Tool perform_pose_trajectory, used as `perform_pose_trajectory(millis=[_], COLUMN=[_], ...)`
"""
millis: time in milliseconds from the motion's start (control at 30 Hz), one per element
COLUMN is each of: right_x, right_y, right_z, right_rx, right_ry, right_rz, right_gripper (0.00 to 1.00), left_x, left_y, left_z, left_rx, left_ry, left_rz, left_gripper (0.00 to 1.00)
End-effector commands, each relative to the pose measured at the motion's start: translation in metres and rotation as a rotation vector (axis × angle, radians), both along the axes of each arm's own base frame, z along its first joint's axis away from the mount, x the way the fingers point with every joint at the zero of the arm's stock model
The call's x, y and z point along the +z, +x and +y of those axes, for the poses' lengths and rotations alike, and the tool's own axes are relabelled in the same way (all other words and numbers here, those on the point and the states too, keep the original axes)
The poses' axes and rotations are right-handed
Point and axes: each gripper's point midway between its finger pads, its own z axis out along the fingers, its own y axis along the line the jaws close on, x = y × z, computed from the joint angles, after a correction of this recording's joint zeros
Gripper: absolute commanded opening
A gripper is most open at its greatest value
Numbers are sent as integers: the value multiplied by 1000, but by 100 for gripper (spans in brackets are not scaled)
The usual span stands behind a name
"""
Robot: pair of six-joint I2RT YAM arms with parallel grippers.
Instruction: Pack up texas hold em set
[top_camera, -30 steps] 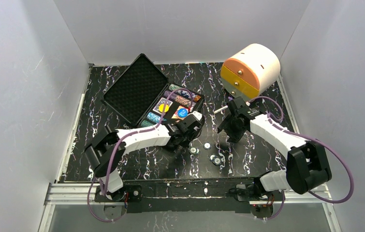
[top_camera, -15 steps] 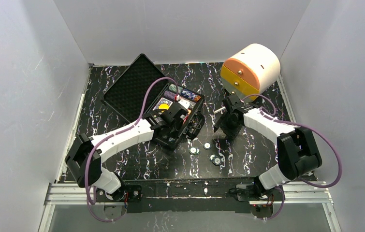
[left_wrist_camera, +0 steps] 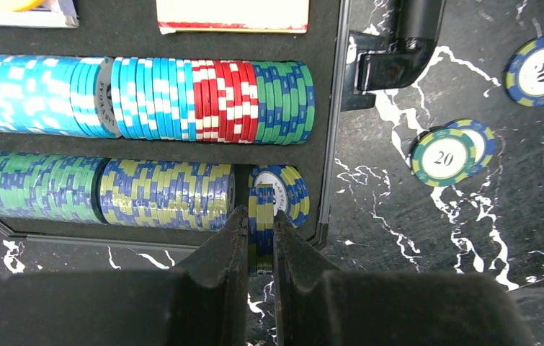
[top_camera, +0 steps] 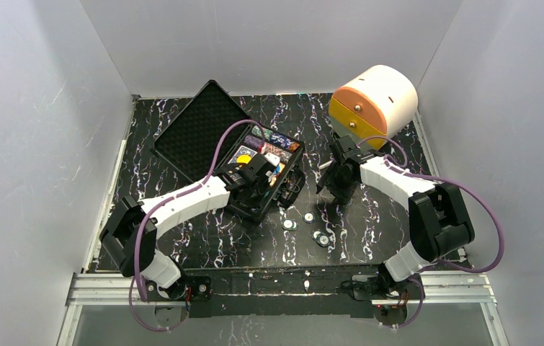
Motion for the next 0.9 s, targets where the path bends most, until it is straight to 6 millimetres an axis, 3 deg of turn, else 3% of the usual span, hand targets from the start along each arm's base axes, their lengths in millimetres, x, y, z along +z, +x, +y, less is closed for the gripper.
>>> perform_pose_trajectory(millis=[0,200,533,700,867], right_x=[12,12,12,11,14], right_y=[13,14,15,14,14], right_z=[3,4,6,6,6], right_rx=[6,10,19,21,21], right_ry=[6,8,12,17,21], right_rz=[-41,-39,-40,-36,-45], right_gripper=[65,65,65,65,65], left_x=[-8,-7,-14,-9,7], left_y=[-3,1,0,2,6], left_z=[9,16,23,22,20], left_rx=[-18,-9,-8,-10,-13], left_ry=[42,75,112,110,96], left_rz=[18,-7,-3,-13,-37], left_gripper=[2,16,18,20,38])
